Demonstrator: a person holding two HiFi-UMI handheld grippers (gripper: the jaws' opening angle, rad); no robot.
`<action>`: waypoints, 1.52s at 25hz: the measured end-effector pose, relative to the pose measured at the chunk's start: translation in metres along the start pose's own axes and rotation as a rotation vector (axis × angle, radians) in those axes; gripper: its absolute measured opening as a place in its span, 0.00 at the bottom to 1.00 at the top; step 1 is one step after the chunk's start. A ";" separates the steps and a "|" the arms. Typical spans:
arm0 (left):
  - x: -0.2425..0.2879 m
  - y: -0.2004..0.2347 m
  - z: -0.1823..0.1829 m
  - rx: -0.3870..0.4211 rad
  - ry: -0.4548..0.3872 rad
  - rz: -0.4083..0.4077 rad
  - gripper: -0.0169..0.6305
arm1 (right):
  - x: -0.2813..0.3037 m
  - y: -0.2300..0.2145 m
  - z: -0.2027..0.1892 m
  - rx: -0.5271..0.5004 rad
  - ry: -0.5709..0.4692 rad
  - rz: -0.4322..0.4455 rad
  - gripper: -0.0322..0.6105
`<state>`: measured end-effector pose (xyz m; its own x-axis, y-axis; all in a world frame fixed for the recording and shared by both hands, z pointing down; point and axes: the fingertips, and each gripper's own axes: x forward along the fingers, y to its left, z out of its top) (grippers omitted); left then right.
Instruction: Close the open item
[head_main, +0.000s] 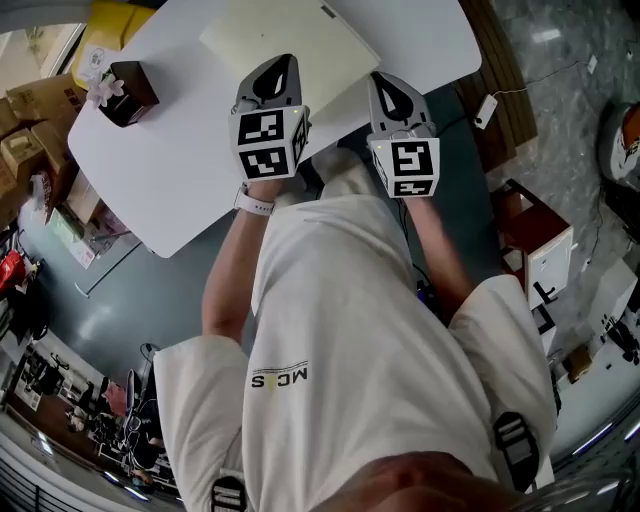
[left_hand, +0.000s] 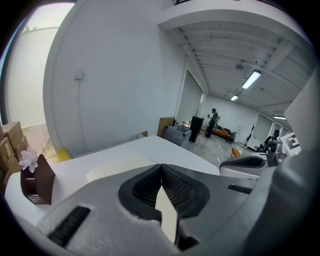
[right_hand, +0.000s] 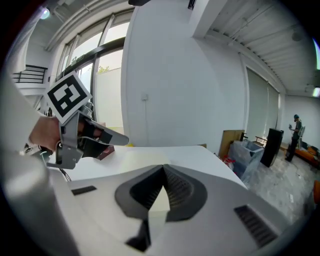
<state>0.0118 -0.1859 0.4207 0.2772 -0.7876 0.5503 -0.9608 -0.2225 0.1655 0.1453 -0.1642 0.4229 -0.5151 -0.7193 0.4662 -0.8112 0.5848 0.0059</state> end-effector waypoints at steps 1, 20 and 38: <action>-0.010 -0.001 0.003 0.002 -0.018 0.005 0.06 | -0.004 0.005 0.004 -0.012 -0.007 0.019 0.07; -0.190 0.014 0.035 0.020 -0.295 0.146 0.06 | -0.052 0.065 0.098 -0.158 -0.176 0.229 0.07; -0.247 0.033 0.013 -0.063 -0.317 0.242 0.06 | -0.057 0.111 0.125 -0.218 -0.177 0.459 0.07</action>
<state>-0.0882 -0.0065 0.2799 0.0179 -0.9532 0.3017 -0.9929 0.0185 0.1172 0.0503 -0.1055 0.2863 -0.8575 -0.4122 0.3080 -0.4246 0.9049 0.0288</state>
